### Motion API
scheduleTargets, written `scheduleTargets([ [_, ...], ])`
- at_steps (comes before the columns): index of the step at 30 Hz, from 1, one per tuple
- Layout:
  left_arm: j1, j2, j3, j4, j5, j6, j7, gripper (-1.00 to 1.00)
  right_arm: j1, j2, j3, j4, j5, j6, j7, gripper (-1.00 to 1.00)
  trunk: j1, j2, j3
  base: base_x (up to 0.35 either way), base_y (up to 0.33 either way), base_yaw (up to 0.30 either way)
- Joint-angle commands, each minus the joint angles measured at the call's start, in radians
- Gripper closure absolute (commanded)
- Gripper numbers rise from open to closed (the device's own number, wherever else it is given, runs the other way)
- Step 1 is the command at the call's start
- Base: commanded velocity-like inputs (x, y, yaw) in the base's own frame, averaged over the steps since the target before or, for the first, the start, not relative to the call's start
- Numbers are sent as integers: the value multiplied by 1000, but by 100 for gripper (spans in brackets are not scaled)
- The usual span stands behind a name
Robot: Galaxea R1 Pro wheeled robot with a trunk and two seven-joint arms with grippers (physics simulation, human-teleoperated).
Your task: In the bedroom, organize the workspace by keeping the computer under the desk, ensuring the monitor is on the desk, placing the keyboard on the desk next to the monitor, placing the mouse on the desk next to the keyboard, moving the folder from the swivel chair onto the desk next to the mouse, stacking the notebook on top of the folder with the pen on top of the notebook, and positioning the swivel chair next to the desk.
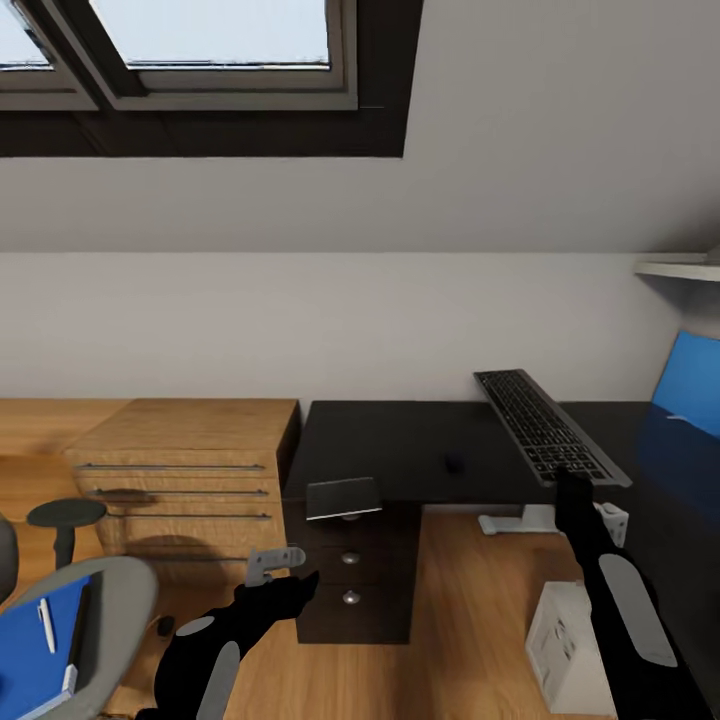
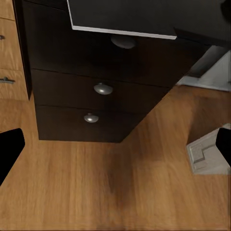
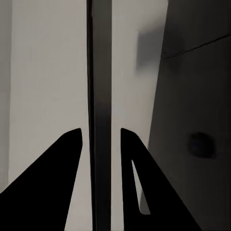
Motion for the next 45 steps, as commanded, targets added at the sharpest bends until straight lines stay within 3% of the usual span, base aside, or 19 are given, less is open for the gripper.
scheduleTargets([
  [1, -1, 0, 0, -1, 9, 5, 6, -100, 0, 0, -1, -1, -6, 4, -6, 100, -5, 6, 2, -333, -116, 0],
  [35, -1, 0, 0, -3, 9, 3, 7, -100, 0, 2, 1, 30, -8, 0, -12, 100, -135, 244, 109, -336, -161, 0],
  [45, -1, -1, 0, -3, 9, 3, 7, -100, 0, 2, 3, 82, -8, -2, -12, 100, -173, 314, 140, -336, -182, 0],
])
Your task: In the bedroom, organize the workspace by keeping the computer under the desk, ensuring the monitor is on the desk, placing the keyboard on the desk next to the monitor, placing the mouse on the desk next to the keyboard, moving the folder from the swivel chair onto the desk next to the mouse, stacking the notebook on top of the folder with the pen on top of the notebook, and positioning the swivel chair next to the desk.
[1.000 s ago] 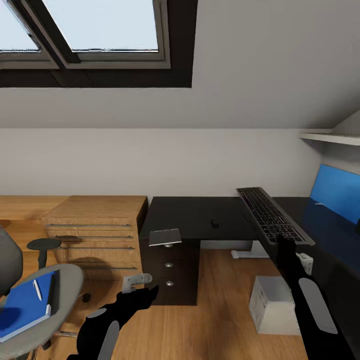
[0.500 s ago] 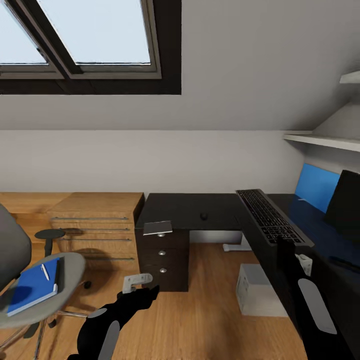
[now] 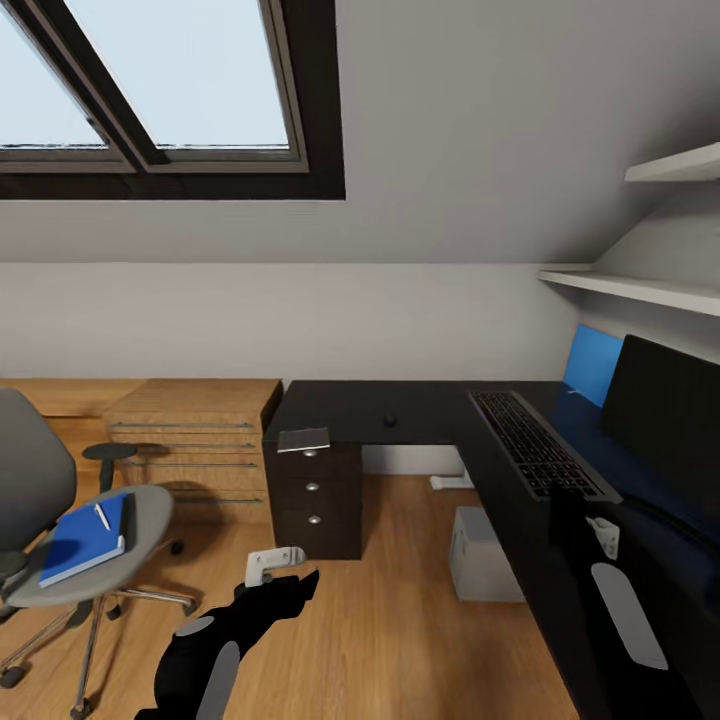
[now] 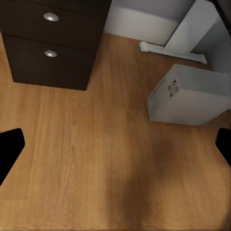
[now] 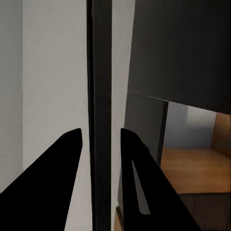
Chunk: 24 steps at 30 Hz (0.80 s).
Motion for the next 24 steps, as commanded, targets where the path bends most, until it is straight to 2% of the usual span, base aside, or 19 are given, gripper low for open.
scheduleTargets([
  [1, -1, 0, 0, -1, 9, 5, 6, -100, -1, 0, -1, -1, -6, 3, -5, 100, -4, 6, 2, -335, -182, 0],
  [17, -1, 0, 0, -1, 9, 4, 6, -100, -1, 1, 1, 41, -7, 3, -2, 100, -66, 118, 52, -335, -183, 0],
  [24, -1, 0, 0, -2, 9, 5, 6, -100, -1, 1, 2, 45, -9, 6, 0, 100, -66, 118, 52, -334, -183, 0],
])
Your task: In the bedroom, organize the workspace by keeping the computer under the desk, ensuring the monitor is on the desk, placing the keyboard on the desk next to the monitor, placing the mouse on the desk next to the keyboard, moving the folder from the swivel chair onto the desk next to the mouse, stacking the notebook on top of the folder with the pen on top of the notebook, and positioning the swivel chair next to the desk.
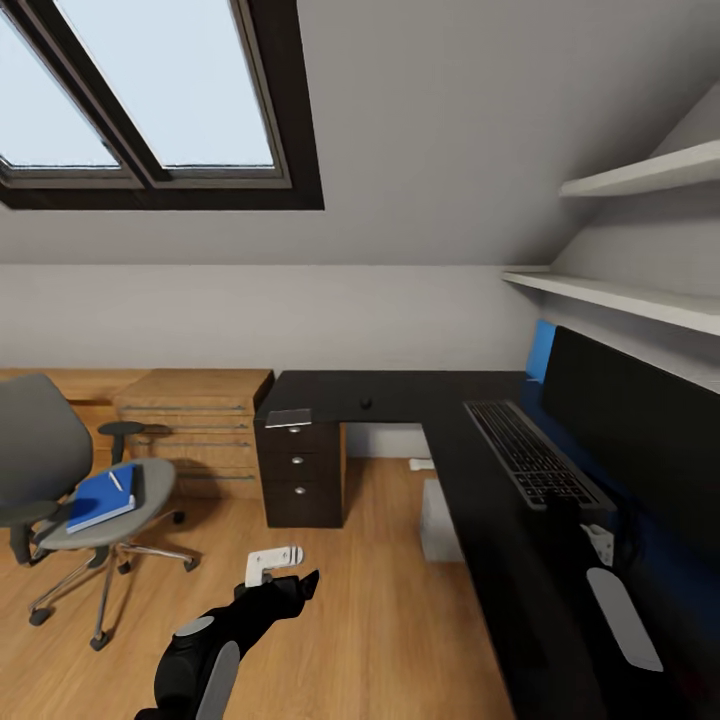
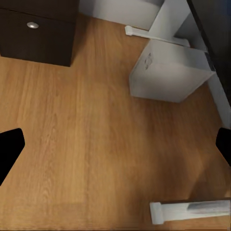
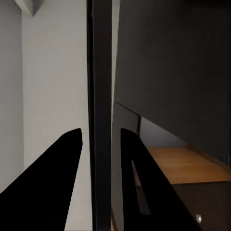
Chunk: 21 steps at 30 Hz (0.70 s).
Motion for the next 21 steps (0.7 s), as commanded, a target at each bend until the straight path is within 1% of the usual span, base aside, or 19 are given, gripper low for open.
scheduleTargets([
  [1, -1, 0, 0, -1, 9, 5, 6, -100, -1, 0, -1, -1, -6, 4, -6, 100, 0, -1, -1, -334, -183, 0],
  [5, -1, 0, 0, -1, 9, 5, 6, -100, -1, 4, 0, 7, -6, 3, -8, 100, 0, -1, -1, -334, -183, 0],
  [8, -1, 0, 0, -1, 9, 5, 6, -100, -2, 12, 6, 49, -6, 2, -6, 100, 0, -1, -1, -331, -183, 0],
  [10, -1, 0, 0, -1, 9, 5, 5, -100, -5, 15, 12, 97, -5, 0, -3, 100, 0, -1, -1, -328, -183, 0],
  [13, -1, 0, 1, -1, 9, 6, 5, -100, -6, 17, 15, 118, -4, -2, -1, 100, 0, -1, -1, -305, -181, 0],
  [16, -1, 1, 2, -1, 10, 6, 5, -100, -7, 25, 16, 125, -5, -3, 2, 100, 0, -1, -1, -193, -150, 0],
  [19, -1, 1, 5, -1, 11, 6, 5, -100, -7, 51, 19, 128, -5, -4, 15, 100, 0, -1, -1, -49, -55, 0],
  [21, -1, 1, 6, -1, 11, 5, 5, -100, -7, 54, 20, 128, -5, -4, 20, 100, 0, -1, -1, -7, -7, 0],
])
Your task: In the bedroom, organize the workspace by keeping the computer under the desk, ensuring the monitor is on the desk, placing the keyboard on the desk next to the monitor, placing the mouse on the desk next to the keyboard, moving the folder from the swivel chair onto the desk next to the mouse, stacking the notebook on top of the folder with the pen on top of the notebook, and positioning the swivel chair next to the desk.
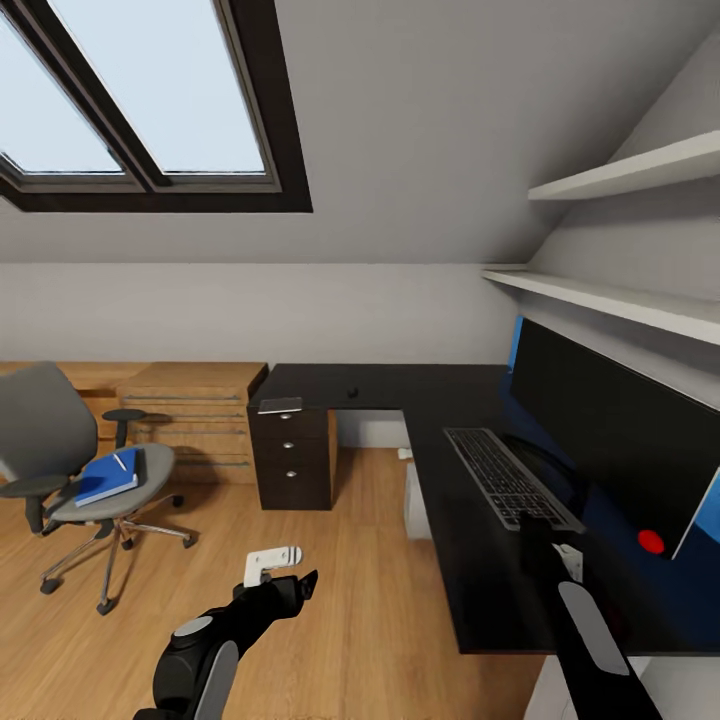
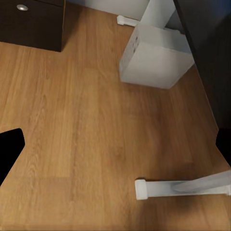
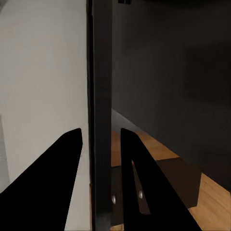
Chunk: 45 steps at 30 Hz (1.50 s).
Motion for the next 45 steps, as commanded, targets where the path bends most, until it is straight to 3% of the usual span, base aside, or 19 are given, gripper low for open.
scheduleTargets([
  [1, -1, 0, 0, -1, 9, 5, 6, -100, -1, 1, -3, -2, -8, 4, -4, 100, 0, -1, -1, -3, -4, 0],
  [10, -1, 0, -2, -1, 11, 4, 6, -100, -2, 13, -2, 26, -8, -8, -5, 100, 0, -1, -1, 0, 137, 0],
  [11, -1, 0, -3, -1, 11, 4, 6, -100, -6, 12, -1, 74, -6, -59, -6, 100, 0, -1, -1, 0, 13, 0],
  [15, -1, 0, -3, -1, 11, 4, 5, -100, -24, 13, -1, 123, -3, -83, -4, 100, 0, -1, -1, 39, 38, 0],
  [27, -1, 0, -3, -1, 11, 3, 5, -100, -27, 13, 0, 131, -3, -85, -5, 100, 0, -1, -1, 240, 87, 0],
  [40, -1, 0, -4, 0, 11, 4, 3, -100, -29, 11, 1, 142, -1, -86, -10, 100, 0, -1, -1, 196, -118, 0],
  [45, -1, 0, -4, 0, 11, 4, 3, -100, -70, 9, 4, 207, 0, -85, -10, 100, 0, -1, -1, 46, -136, 0],
])
